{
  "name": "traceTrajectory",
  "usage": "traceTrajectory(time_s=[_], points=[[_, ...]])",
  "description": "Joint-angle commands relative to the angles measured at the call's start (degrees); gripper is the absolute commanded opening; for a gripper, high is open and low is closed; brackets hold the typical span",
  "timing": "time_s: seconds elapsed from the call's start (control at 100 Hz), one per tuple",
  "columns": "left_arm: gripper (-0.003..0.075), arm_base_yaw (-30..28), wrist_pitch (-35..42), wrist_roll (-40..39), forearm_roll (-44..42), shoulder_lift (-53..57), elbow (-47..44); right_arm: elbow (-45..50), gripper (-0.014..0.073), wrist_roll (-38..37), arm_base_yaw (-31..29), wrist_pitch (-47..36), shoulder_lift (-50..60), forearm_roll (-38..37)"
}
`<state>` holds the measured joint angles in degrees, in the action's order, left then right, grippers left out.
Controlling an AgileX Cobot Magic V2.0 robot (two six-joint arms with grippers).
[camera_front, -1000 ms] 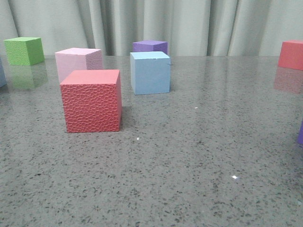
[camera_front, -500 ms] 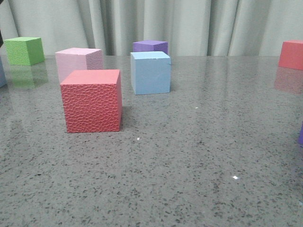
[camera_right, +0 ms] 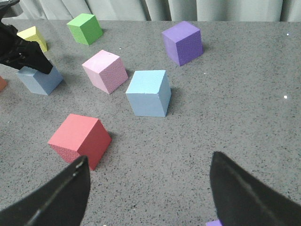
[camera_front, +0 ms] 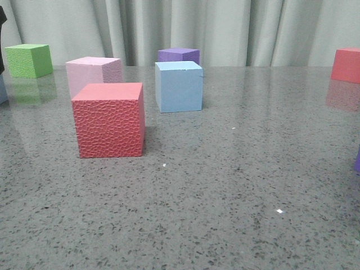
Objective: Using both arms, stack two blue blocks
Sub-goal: 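Grasp the second light blue cube with the left gripper, then carry the held blue cube with the left gripper above the placed blue cube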
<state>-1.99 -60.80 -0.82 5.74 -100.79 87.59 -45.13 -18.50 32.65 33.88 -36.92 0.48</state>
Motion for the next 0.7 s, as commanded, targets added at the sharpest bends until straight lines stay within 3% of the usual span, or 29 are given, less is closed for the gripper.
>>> traceTrajectory(time_s=[0.0, 0.36, 0.69], points=[[0.0539, 0.0, 0.9, -0.4, 0.4, 2.5, 1.9, -1.5, 0.0537, 0.3, -0.1, -4.7, 0.2, -0.5], [0.0258, 0.0, 2.2, -0.4, 0.4, 2.5, 1.9, -1.5, 0.0537, 0.3, -0.1, -4.7, 0.2, -0.5], [0.0111, 0.0, 1.7, -0.4, 1.1, 2.5, 1.9, -1.5, 0.0537, 0.3, -0.1, -4.7, 0.2, -0.5]])
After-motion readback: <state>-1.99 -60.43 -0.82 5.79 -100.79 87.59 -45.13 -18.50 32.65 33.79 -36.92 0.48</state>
